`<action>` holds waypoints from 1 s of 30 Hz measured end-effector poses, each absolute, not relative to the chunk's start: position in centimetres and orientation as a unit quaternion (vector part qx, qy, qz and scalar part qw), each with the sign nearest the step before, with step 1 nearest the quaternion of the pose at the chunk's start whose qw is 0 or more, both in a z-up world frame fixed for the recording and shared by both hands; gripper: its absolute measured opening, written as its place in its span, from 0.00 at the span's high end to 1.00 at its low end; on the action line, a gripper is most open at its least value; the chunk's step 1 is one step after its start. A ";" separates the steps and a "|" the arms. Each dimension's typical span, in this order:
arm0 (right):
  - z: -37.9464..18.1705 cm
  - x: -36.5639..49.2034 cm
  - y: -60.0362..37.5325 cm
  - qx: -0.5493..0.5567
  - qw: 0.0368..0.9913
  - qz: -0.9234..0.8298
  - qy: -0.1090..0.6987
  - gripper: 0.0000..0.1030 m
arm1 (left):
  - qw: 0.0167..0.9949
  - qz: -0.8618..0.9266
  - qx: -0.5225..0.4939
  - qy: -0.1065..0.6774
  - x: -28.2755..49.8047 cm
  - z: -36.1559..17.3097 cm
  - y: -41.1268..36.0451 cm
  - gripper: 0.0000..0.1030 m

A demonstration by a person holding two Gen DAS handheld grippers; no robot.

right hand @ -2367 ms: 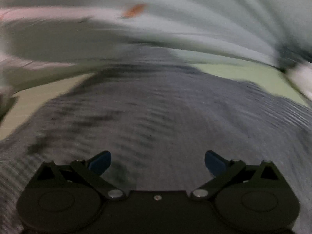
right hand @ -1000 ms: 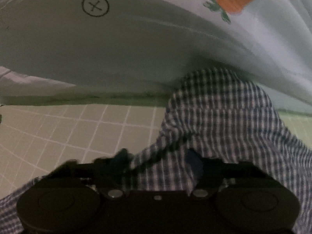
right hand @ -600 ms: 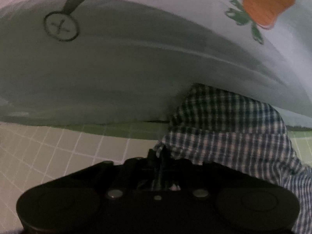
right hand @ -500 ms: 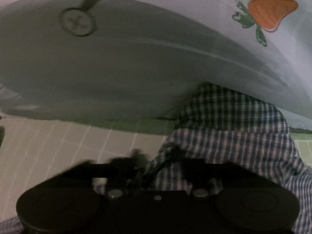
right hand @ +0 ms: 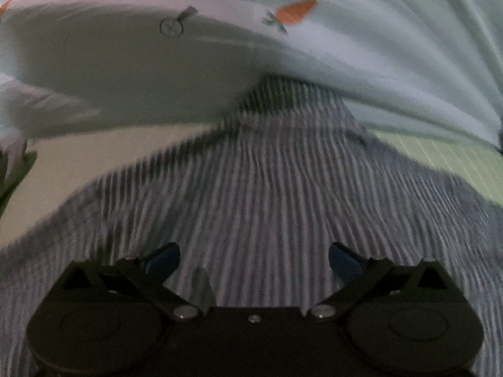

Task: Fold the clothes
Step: 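Release the collar with the right gripper while the left gripper grasps the shirt edge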

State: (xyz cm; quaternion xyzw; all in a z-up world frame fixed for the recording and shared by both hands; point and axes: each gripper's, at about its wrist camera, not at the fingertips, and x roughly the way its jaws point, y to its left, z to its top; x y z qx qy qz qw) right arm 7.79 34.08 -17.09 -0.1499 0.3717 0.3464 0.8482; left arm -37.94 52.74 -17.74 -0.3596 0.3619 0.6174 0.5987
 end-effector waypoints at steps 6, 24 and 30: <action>-18.2 3.9 29.1 -0.166 0.840 0.320 0.406 0.01 | 0.646 0.584 -0.326 0.367 -36.8 -17.4 52.3 0.29; -15.4 -0.3 20.1 -0.097 0.867 0.292 0.392 0.01 | 0.826 0.405 -0.254 0.299 -28.9 -8.4 47.4 0.88; -14.9 -1.1 17.9 -0.068 0.874 0.284 0.387 0.01 | 0.885 0.261 -0.234 0.305 -23.1 -7.0 42.1 0.87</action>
